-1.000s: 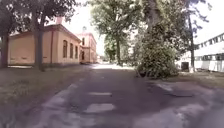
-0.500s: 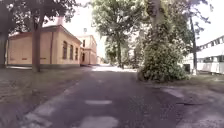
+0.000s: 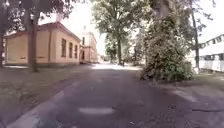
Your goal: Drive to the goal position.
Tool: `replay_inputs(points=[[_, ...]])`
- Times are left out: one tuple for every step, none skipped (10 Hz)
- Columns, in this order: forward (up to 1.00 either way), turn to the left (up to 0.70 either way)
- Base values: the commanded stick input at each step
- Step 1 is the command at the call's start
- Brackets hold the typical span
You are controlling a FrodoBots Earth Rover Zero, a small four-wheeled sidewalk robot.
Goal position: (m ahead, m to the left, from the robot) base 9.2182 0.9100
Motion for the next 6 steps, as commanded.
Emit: replay_inputs(points=[[0.7,0.0],[0.7,0.0],[0.7,0.0],[0.7,0.0],[0.7,0.0],[0.7,0.0]])
